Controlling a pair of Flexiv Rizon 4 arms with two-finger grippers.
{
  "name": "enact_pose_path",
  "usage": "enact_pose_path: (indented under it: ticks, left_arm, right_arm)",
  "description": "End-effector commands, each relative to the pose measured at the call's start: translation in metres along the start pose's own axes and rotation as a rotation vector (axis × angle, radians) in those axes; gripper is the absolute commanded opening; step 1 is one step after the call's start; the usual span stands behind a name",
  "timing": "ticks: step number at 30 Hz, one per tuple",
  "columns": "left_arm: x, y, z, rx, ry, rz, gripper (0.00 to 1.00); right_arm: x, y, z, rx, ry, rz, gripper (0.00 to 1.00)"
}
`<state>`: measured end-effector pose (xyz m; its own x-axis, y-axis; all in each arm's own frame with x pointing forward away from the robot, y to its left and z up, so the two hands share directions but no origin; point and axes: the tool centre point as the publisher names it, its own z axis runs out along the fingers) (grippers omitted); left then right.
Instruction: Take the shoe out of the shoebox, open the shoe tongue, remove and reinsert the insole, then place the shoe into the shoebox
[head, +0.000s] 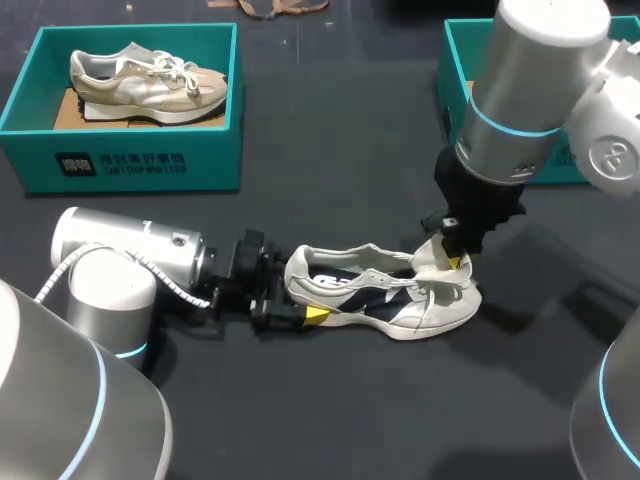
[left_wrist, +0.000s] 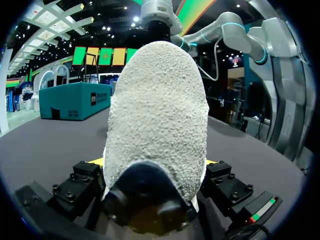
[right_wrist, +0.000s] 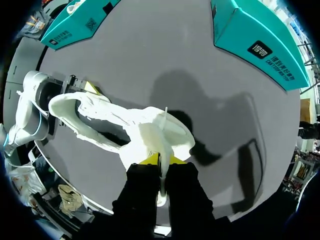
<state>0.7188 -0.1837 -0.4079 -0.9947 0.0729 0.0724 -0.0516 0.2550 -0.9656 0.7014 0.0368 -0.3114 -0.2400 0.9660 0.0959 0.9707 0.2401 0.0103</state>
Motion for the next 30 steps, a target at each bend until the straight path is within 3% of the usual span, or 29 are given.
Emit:
enact_pose_path:
  ticks: [1,16,17,18,19,20,30]
  left_arm:
    - [-0.001,0.005,0.000,-0.001,-0.002,0.000,0.00]
    - [-0.001,0.005,0.000,-0.001,-0.002,0.000,0.00]
    - [-0.001,0.005,0.000,-0.001,-0.002,0.000,0.00]
    - [-0.001,0.005,0.000,-0.001,-0.002,0.000,0.00]
    - [-0.001,0.005,0.000,-0.001,-0.002,0.000,0.00]
    - [-0.001,0.005,0.000,-0.001,-0.002,0.000,0.00]
    - [-0.001,0.005,0.000,-0.001,-0.002,0.000,0.00]
  right_arm:
    - [-0.018,-0.013,-0.002,-0.046,0.100,0.000,0.00]
    - [-0.018,-0.011,0.002,-0.042,0.105,0.001,0.00]
    - [-0.018,-0.011,0.004,-0.049,0.117,-0.006,0.04]
    - [-0.018,-0.011,0.006,-0.060,0.136,-0.010,0.24]
    - [-0.019,-0.010,0.008,-0.055,0.143,-0.009,0.52]
    - [-0.020,-0.010,0.010,-0.052,0.143,-0.008,1.00]
    - [-0.031,-0.014,0.000,-0.061,0.121,0.005,1.00]
